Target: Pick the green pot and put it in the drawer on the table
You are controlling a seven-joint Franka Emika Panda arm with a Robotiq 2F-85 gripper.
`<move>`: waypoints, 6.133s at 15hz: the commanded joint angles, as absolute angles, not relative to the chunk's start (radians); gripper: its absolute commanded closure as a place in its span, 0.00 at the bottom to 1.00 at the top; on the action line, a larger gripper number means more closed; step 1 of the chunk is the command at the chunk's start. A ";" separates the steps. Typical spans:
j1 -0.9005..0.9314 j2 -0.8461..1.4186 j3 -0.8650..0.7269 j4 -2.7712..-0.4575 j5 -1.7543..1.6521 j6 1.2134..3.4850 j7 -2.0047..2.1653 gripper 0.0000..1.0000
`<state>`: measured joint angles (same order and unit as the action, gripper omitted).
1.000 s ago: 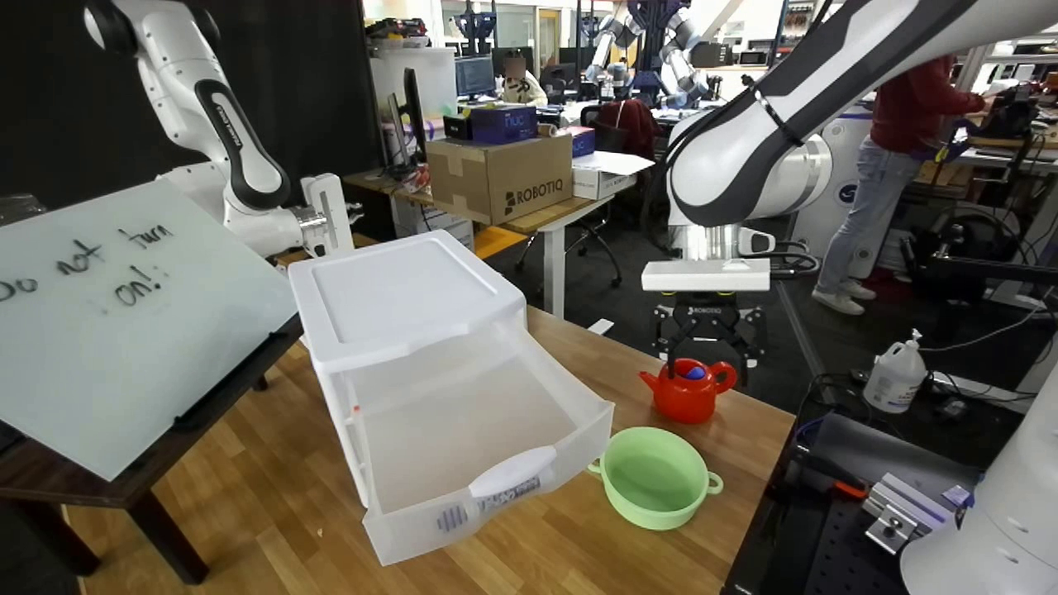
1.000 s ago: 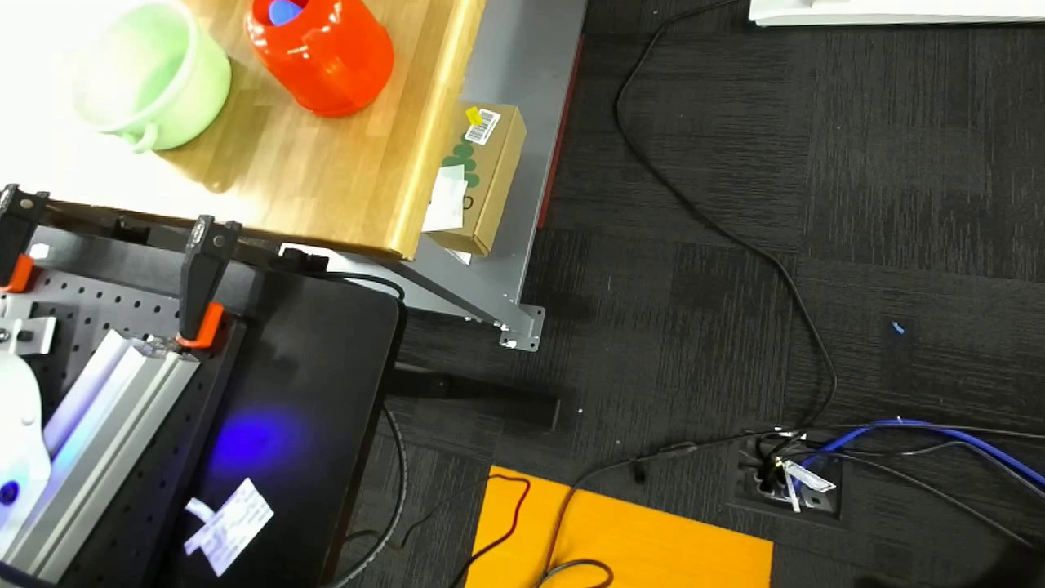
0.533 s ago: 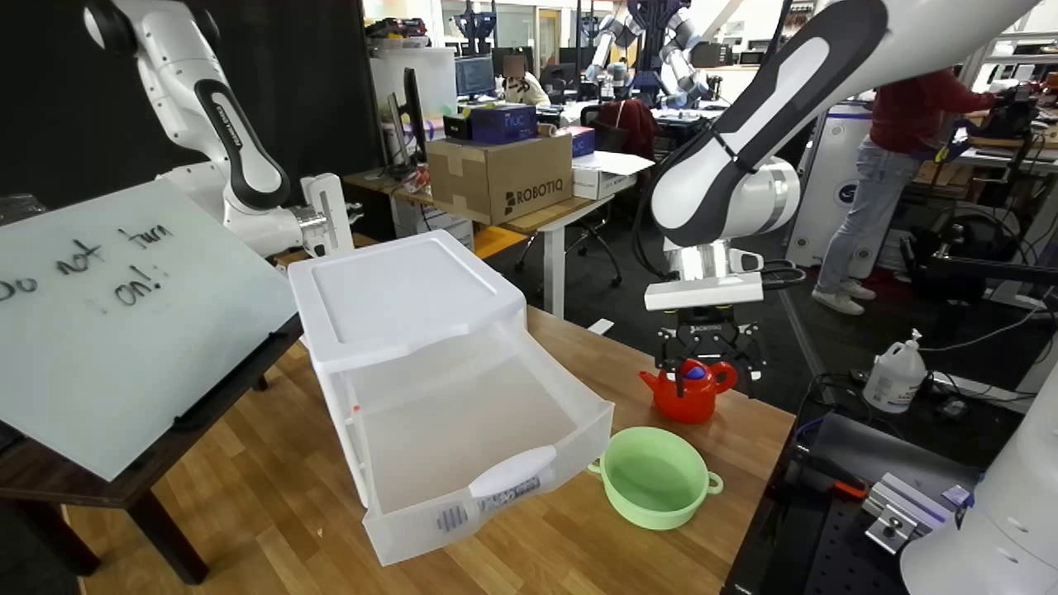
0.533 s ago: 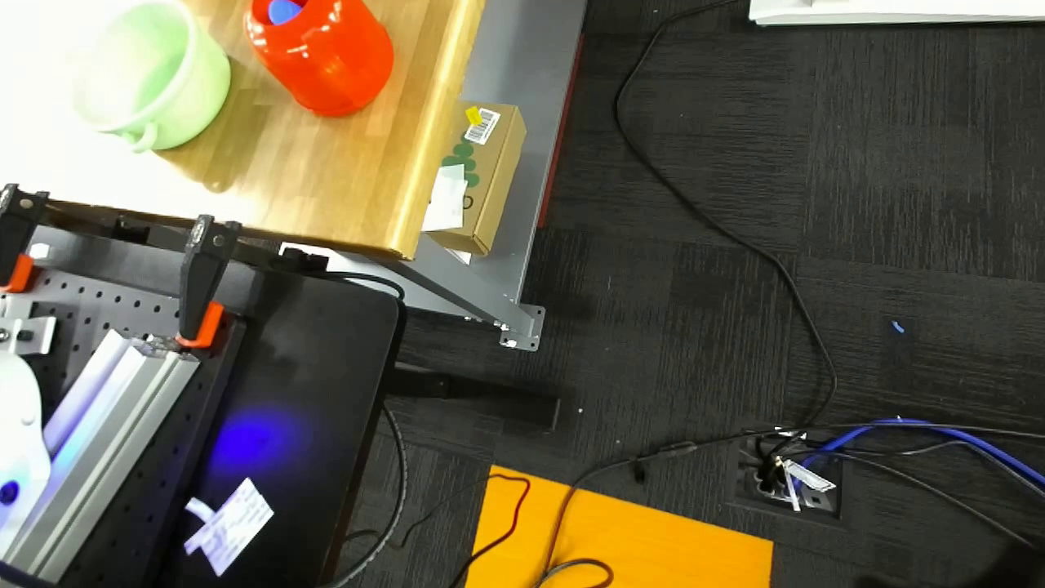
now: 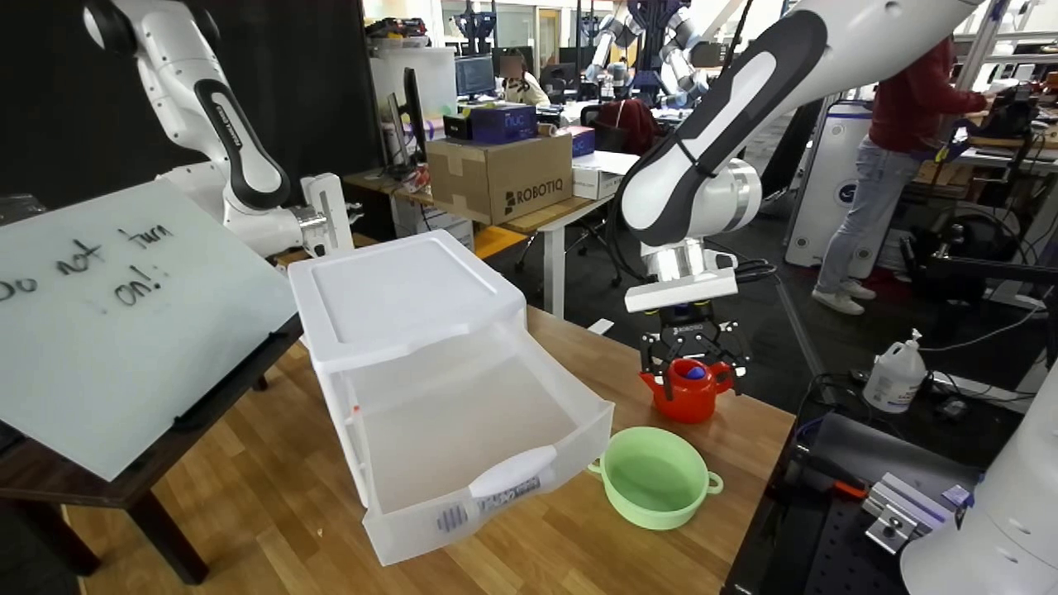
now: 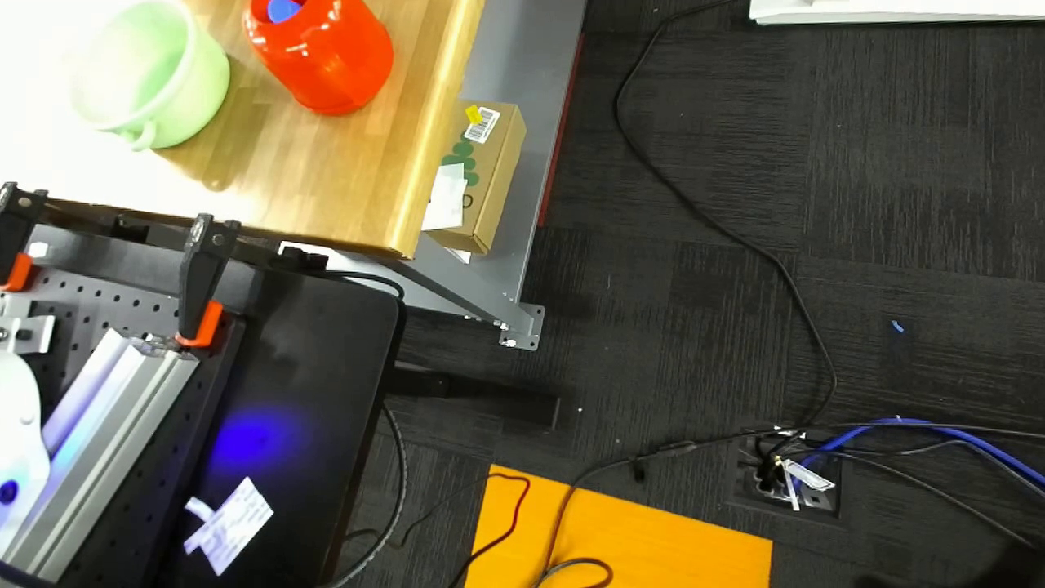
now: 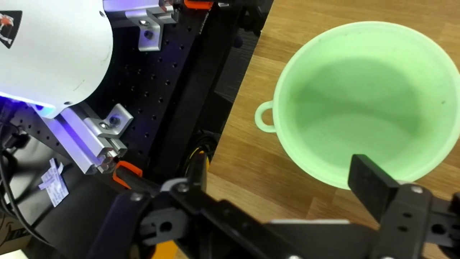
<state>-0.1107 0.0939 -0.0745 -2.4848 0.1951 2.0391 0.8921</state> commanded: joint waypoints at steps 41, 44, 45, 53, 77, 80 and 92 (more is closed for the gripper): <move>-0.025 0.557 -0.036 -2.232 0.706 2.335 0.953 0.00; -0.021 0.533 -0.029 -2.331 0.843 2.426 0.908 0.00; -0.014 0.518 -0.033 -2.352 0.883 2.447 0.894 0.00; 0.031 0.452 -0.047 -2.429 0.920 2.507 0.877 0.26; 0.053 0.205 -0.073 -2.607 0.873 2.525 0.823 0.98; 0.060 0.064 -0.064 -2.694 0.836 2.563 0.861 0.98; 0.048 -0.206 0.050 -2.770 0.596 2.540 1.110 0.98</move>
